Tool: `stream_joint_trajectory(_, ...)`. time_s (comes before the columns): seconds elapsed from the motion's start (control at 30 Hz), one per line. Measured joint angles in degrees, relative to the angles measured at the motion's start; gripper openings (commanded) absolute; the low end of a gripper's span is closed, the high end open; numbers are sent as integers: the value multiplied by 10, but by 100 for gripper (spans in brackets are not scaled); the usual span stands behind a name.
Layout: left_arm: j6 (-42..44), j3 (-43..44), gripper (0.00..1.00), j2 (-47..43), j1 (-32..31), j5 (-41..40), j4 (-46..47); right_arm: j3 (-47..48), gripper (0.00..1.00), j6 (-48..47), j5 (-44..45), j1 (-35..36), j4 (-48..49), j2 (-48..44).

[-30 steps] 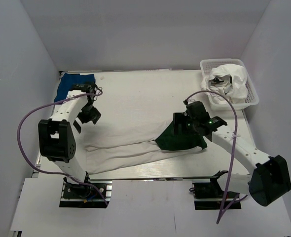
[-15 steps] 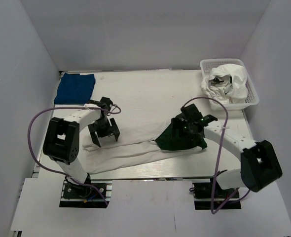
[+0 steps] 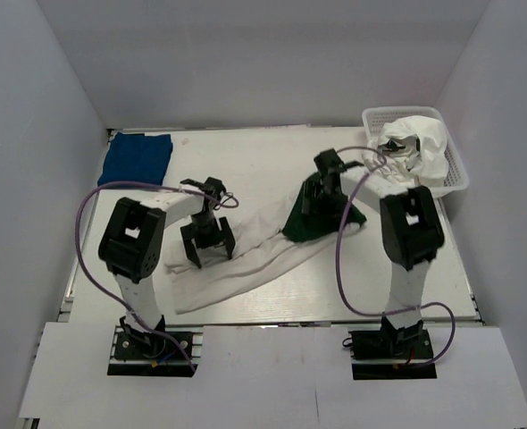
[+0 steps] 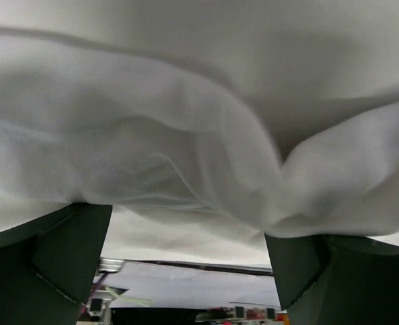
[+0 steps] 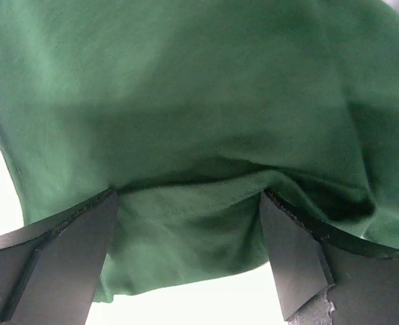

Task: Fold and stack the t-shirts
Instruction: Rotate the tshirt 90 degrees

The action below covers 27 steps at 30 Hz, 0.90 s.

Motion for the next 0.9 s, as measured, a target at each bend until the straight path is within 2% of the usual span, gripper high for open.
stream_joint_trajectory(0.13,-41,92,100,67,-12,20,-23,261,90,-33,-2,-20,-26,167)
stream_joint_trajectory(0.23,-86,148,100,103,-16,46,-33,488,90,-54,-38,-29,2,310)
stream_joint_trajectory(0.3,-123,167,100,116,-18,70,-32,577,90,-61,-67,-31,43,373)
stream_joint_trajectory(0.4,-179,145,100,115,-23,116,-24,576,90,-41,-111,-31,130,391)
stream_joint_trajectory(0.57,-235,109,100,113,-61,167,-39,615,90,12,-179,-27,202,435)
stream_joint_trajectory(0.8,-243,114,100,113,-130,175,-42,608,90,47,-204,-16,266,446)
stream_joint_trajectory(0.9,-235,160,100,122,-142,163,-57,606,90,38,-205,-15,268,444)
